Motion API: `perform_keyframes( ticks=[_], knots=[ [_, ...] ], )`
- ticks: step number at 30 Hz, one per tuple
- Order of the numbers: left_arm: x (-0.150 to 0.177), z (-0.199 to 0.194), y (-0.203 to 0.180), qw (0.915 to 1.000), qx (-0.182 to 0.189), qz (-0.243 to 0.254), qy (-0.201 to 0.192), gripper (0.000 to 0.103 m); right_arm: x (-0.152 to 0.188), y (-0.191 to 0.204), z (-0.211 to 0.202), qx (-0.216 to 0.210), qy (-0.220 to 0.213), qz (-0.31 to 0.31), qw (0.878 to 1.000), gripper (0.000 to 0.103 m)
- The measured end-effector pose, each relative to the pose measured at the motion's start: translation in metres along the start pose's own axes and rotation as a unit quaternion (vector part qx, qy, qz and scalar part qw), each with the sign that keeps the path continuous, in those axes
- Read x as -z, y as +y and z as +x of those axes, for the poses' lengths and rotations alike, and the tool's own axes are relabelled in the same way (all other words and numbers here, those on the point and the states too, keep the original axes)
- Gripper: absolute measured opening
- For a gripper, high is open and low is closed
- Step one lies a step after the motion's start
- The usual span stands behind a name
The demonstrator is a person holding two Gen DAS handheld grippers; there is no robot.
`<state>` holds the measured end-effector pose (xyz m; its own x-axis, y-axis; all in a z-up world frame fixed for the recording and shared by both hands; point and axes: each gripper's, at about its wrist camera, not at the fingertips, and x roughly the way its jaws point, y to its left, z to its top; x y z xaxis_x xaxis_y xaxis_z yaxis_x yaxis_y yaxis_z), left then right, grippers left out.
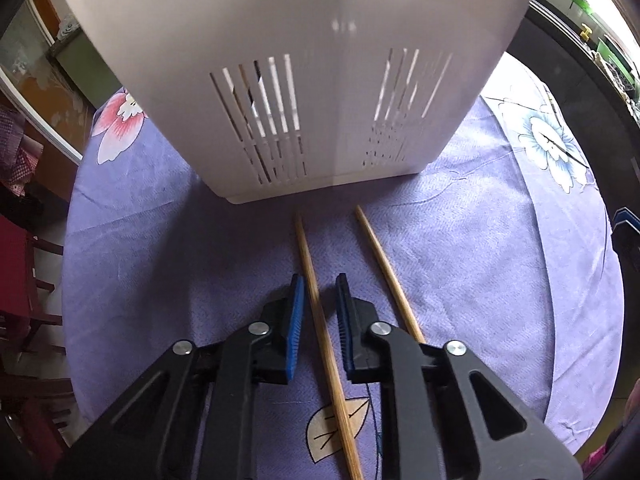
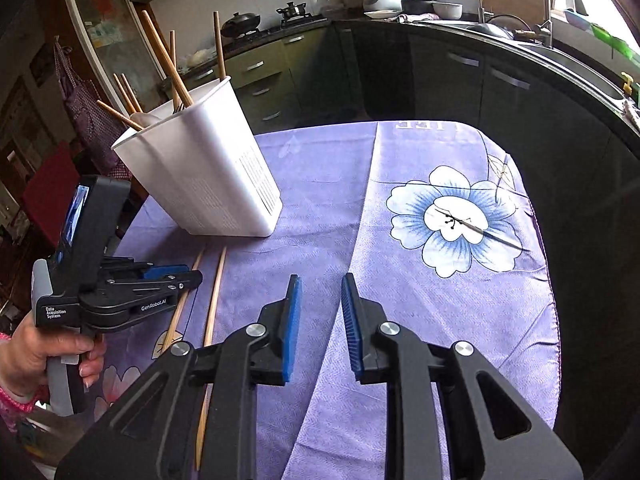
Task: Organize utensils
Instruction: 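Lower the left gripper onto a chopstick and close on it, then lower the right gripper onto the last chopstick and close on it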
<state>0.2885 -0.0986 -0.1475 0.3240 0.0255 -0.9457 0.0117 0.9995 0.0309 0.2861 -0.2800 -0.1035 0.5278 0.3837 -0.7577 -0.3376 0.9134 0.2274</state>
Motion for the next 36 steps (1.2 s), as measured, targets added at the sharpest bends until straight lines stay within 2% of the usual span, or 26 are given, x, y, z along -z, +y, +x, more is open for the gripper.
perform_keyframes(
  ticks=[4, 10, 12, 20, 25, 31, 36],
  knots=[
    [0.003, 0.001, -0.009, 0.9999, -0.001, 0.011, -0.003, 0.007, 0.000, 0.003, 0.013, 0.002, 0.014, -0.001, 1.000, 0.021],
    [0.007, -0.003, 0.004, 0.9998, 0.013, 0.011, -0.004, 0.006, 0.003, 0.009, 0.033, 0.004, 0.039, -0.005, 0.999, 0.023],
    [0.011, -0.010, 0.009, 0.9996, 0.016, 0.014, -0.016, 0.006, 0.003, 0.015, 0.040, 0.006, 0.047, -0.011, 0.999, 0.028],
    [0.027, -0.063, 0.040, 0.9959, 0.043, 0.008, -0.079, 0.006, 0.001, 0.051, 0.076, -0.014, 0.088, -0.039, 0.995, 0.028],
    [0.045, -0.103, 0.064, 0.9911, 0.057, -0.002, -0.120, 0.006, -0.008, 0.077, 0.092, -0.026, 0.098, -0.059, 0.993, 0.028],
    [0.068, -0.144, 0.093, 0.9834, 0.059, -0.007, -0.172, 0.006, -0.015, 0.108, 0.109, -0.016, 0.099, -0.088, 0.991, 0.028],
    [0.088, -0.169, 0.103, 0.9774, 0.055, -0.002, -0.204, 0.006, -0.013, 0.126, 0.123, 0.005, 0.104, -0.108, 0.989, 0.028]
  ],
)
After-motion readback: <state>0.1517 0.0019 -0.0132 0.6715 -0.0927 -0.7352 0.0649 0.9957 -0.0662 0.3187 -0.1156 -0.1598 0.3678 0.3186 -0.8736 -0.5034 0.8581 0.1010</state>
